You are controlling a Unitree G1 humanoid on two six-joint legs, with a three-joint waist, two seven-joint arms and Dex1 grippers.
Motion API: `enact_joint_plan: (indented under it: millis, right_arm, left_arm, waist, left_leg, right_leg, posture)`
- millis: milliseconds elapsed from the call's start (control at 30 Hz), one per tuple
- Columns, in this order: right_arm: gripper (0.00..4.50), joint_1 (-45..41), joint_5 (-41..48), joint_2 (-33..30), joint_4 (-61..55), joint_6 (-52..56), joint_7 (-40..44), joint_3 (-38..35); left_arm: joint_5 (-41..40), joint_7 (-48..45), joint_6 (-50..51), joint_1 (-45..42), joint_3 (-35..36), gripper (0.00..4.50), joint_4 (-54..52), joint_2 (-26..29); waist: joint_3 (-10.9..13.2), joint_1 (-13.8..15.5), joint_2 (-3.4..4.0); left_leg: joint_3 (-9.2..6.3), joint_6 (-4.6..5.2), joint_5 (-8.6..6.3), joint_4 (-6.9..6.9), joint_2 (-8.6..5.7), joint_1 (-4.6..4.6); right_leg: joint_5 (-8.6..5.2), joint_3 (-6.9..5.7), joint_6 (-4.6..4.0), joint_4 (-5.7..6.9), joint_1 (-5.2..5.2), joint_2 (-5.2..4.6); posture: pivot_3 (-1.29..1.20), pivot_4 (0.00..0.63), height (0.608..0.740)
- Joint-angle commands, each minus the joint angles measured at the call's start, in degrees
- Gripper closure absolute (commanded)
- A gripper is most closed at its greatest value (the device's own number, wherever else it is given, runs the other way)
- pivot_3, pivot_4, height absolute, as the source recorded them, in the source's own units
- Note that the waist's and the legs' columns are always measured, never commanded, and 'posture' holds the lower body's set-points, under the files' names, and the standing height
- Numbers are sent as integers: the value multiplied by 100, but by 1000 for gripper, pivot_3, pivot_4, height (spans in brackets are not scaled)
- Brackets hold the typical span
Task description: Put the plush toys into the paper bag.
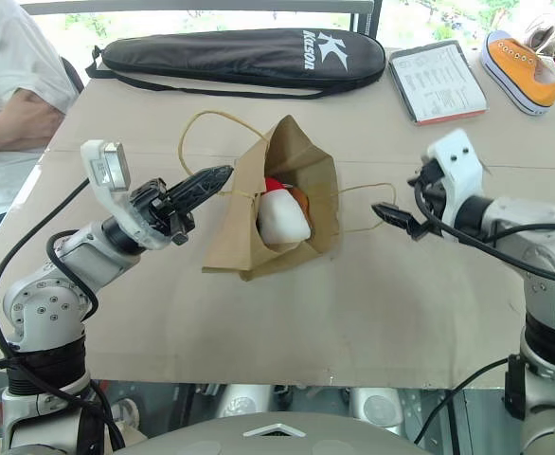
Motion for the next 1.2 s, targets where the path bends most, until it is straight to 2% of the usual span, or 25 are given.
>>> enact_joint_plan:
  millis: [33, 67, 100, 133, 233, 267, 333, 400, 433, 533, 600, 800, 967, 1067, 1200]
  right_arm:
    - [290, 15, -44, 163, 71, -22, -317, 72]
    - [290, 54, -62, 245, 176, -120, -374, 120]
    - [795, 83, -45, 315, 246, -213, -394, 134]
    - [1031, 91, -10, 399, 299, -324, -400, 106]
    - [2451, 95, 135, 551, 354, -880, -252, -1]
    - [3188, 88, 192, 566, 354, -1026, -188, -18]
    - [3892, 68, 320, 601, 386, -1160, -129, -79]
    - [4476, -136, 792, 881, 487, -1149, -66, -446]
    - [4476, -220, 992, 986, 520, -1120, -65, -597]
    - [4476, -924, 2468, 1421, 501, -847, -247, -1489]
    - [4476, -1170, 3391, 1505, 441, -893, -415, -1816]
    - [4476, -1641, 5055, 1142, 551, -1216, -1586, -1754]
    - [4476, -1508, 5409, 598, 424, -1560, -2074, -1410]
    - [4476, -1410, 5245, 355, 358, -1776, -2247, -1183]
    - [4476, -1281, 4565, 228, 447, -1993, -2251, -561]
  left_arm:
    - [-9, -57, -91, -125, 111, 4500, -123, 30]
    - [11, -75, -96, -126, 97, 4500, -137, 43]
    - [25, -87, -97, -126, 92, 4500, -152, 54]
    - [11, -80, -85, -135, 109, 4500, -164, 68]
    - [-61, -28, -57, -156, 206, 4500, -196, 117]
    - [-85, -14, -51, -161, 233, 4500, -196, 131]
    - [-127, 19, -46, -151, 268, 4500, -225, 142]
    - [-181, 95, -46, -214, 268, 4500, -234, 84]
    - [-195, 122, -46, -242, 267, 4500, -236, 61]
    - [-457, 403, -81, -758, 435, 4500, 61, -49]
    - [-633, 484, -50, -1075, 562, 4500, 383, -48]
    - [-150, -250, -20, -1779, 358, 4500, 1340, 286]
    - [918, -1266, -427, -2887, -233, 4500, 2811, 379]
    - [1748, -1808, -917, -3400, -710, 4500, 3682, 300]
    - [2795, -2230, -1488, -3861, -1299, 4500, 4860, 105]
  waist:
    - [0, -28, -1]
    - [-1, -38, -2]
    - [-1, -38, -1]
    - [-1, -35, -1]
    - [0, -34, 0]
    - [0, -33, 0]
    - [0, -32, 0]
    - [0, -31, 0]
    - [0, -32, 0]
    - [4, -26, 1]
    - [4, -6, 1]
    - [3, -23, 1]
    - [2, 6, -1]
    - [1, 7, -1]
    - [1, -14, -1]
  left_leg:
    - [1, 0, 0, 0, 0, 2]
    - [0, 0, 0, 0, 1, 3]
    - [-2, 0, 0, 0, 2, 4]
    - [-3, 0, 0, 0, 2, 4]
    - [-4, 0, 0, -1, 2, 1]
    - [-2, 0, 0, -1, 1, 1]
    - [-3, 0, 0, -1, 2, 0]
    - [-4, 0, 0, -1, 2, 1]
    - [-4, 0, 0, -1, 2, 1]
    - [-6, 0, 0, 1, 3, -1]
    - [-8, 0, 0, 2, 3, 0]
    - [-1, 1, -1, -3, -2, -3]
    - [13, 1, 0, 1, -7, -3]
    - [18, 1, 0, -1, -13, -4]
    - [25, 2, 0, -1, -12, -5]
  right_leg:
    - [0, 2, 0, 1, 0, 1]
    - [0, 2, 0, 2, 0, 2]
    - [0, 0, 0, 3, 1, 6]
    - [0, 0, 0, 3, 0, 8]
    - [-1, 0, 0, 1, 0, 8]
    - [-1, 1, 1, 0, -1, 7]
    - [-1, 0, 1, -1, -1, 7]
    - [-1, 0, 1, 0, -1, 7]
    - [-1, -1, 1, 1, 0, 7]
    - [0, -2, 1, 6, -1, 7]
    - [0, -4, 0, 8, 0, 8]
    - [-1, -8, 2, 1, -1, 7]
    - [-1, -18, 3, 5, 0, 9]
    - [-3, -14, 6, 0, -1, 8]
    - [-3, -14, 7, 0, -1, 7]
  posture:
    - [0, 150, 740]
    - [0, 150, 740]
    - [0, 150, 740]
    - [0, 150, 740]
    - [0, 150, 740]
    - [0, 150, 740]
    - [0, 150, 740]
    - [0, 150, 740]
    - [0, 150, 740]
    - [0, 150, 740]
    - [0, 150, 740]
    - [0, 150, 740]
    - [0, 150, 740]
    - [0, 150, 740]
    - [0, 150, 740]
